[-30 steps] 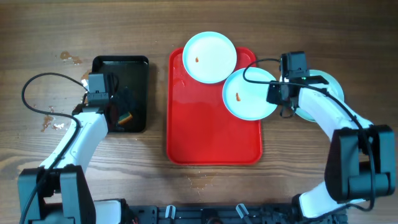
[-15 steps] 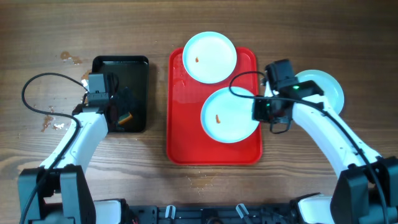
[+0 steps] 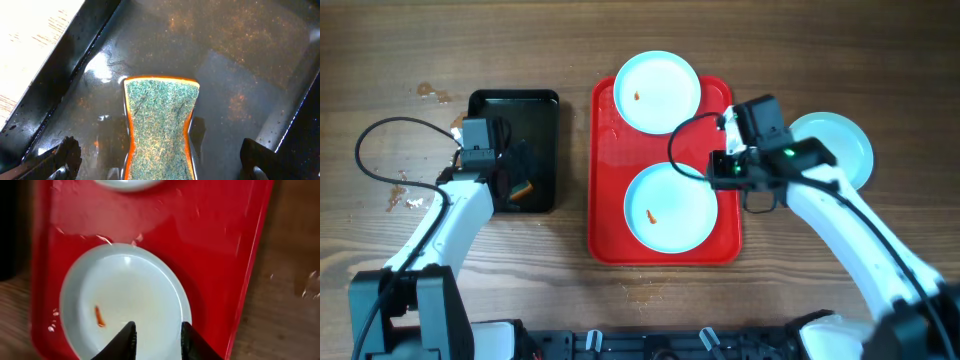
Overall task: Clean dirty plates on tray and stack at the side
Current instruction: 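Move right gripper back and grip the front plate rim, then pick up the sponge from the black tray with the left gripper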
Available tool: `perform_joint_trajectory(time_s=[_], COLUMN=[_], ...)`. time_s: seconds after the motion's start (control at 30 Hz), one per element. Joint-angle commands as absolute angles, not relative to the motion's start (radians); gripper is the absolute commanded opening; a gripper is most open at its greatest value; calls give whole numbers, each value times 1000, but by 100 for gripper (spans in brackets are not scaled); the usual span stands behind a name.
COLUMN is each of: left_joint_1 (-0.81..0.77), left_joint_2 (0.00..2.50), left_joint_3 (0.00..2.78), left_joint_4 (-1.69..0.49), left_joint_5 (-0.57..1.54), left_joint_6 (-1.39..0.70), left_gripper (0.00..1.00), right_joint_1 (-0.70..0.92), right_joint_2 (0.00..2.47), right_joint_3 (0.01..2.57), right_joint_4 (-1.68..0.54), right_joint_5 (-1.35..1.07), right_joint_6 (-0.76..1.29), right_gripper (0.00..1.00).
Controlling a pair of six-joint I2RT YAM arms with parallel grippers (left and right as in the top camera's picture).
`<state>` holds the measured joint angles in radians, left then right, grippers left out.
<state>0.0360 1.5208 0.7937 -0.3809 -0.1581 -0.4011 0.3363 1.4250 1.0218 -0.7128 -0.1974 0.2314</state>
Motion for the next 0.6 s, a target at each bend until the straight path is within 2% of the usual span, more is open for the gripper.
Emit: perform_joint_trajectory(time_s=[0.0,0.07,0.13,0.27,0.33,0.43,0.47,0.5,0.57], left_joint_1=[42,42,42,42,41,43,55,62,68], left_joint_2=[1526,1526,1526,1526,1526,1526,1526,1526,1526], left_joint_3=[785,785,785,785,785,785,785,785,785], left_joint_4=[-379,-276,-154,-152,-264,-416,-489,-509,-483], left_joint_5=[-154,-157,-157,-150,110,150,85,43,-44], left_joint_6=[-396,-397,-397,-401,-433,-459,-528,-540,-503], left_gripper=[100,100,100,100,100,100,86,59,51], right_joint_1=[339,339,339,339,339,339,339,339,339], right_joint_2=[1267,1202,1168,1173,1172,1172,1172,1172,1172], right_joint_3=[1037,1037,1037,1037,1037,1037,1036,1036,1036], right_joint_4=[-692,-705,-737,-762,-764,-772,-776,-780,-779], right_joint_5=[-234,-234,-234,-234,-234,-234,-234,-234,-234], right_joint_6=[162,168,201,236,236,237,236,237,236], right_gripper=[40,49,51,51,51,51,51,51,51])
